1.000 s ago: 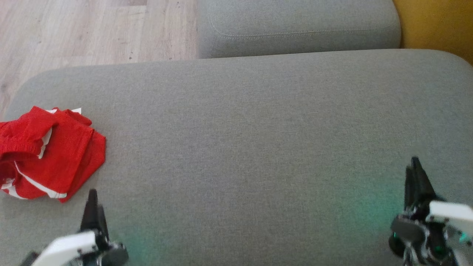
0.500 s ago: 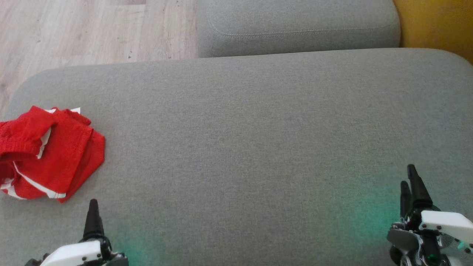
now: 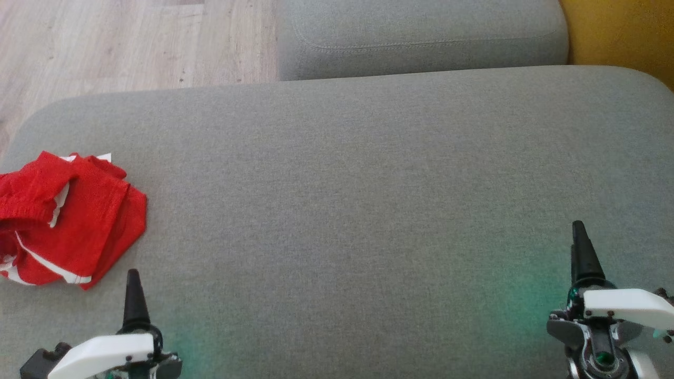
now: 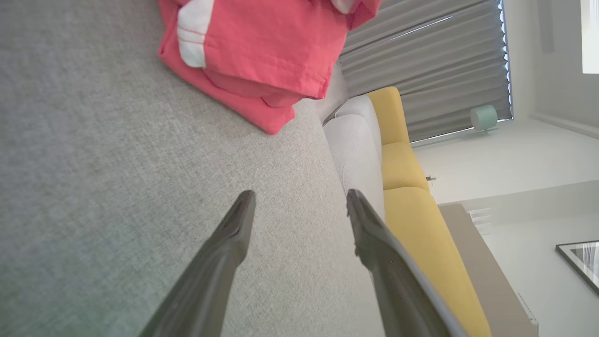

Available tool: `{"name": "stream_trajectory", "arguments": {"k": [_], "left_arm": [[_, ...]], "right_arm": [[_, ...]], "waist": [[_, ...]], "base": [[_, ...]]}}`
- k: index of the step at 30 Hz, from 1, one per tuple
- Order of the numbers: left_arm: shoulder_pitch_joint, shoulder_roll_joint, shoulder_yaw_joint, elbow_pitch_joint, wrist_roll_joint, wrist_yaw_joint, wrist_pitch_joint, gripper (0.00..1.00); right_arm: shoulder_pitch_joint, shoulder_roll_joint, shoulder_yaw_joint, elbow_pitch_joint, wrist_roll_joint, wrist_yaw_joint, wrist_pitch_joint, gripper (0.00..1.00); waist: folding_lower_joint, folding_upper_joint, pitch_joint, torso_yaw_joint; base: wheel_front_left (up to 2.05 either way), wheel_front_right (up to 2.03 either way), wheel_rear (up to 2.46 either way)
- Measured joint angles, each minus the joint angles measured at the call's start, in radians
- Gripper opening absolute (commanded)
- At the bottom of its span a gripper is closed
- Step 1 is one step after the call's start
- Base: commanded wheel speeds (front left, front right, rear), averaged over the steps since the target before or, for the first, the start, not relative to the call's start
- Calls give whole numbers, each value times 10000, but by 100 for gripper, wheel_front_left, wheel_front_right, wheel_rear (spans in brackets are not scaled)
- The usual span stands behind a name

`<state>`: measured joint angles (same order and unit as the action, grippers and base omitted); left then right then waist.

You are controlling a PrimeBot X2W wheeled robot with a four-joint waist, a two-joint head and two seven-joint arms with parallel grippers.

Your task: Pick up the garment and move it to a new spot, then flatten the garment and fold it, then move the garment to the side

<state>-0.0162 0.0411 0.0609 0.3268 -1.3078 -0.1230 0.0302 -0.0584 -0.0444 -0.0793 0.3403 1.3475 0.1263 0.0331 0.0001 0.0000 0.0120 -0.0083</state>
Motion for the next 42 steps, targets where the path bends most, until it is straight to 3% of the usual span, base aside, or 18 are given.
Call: {"name": "stream_trajectory", "arguments": {"k": [20, 42], "left_arm": [[-45, 82, -209, -203, 3152, 15, -585, 100], [-292, 366, -757, -320, 5914, 424, -1204, 100]], "right_arm": [[-413, -17, 393, -29, -2909, 0, -602, 100], [-769, -40, 1055, -226, -5685, 0, -1214, 100]], "waist": [[0, 0, 62, -75], [0, 0, 142, -146]], "base": [[0, 0, 0], [0, 0, 0]]}}
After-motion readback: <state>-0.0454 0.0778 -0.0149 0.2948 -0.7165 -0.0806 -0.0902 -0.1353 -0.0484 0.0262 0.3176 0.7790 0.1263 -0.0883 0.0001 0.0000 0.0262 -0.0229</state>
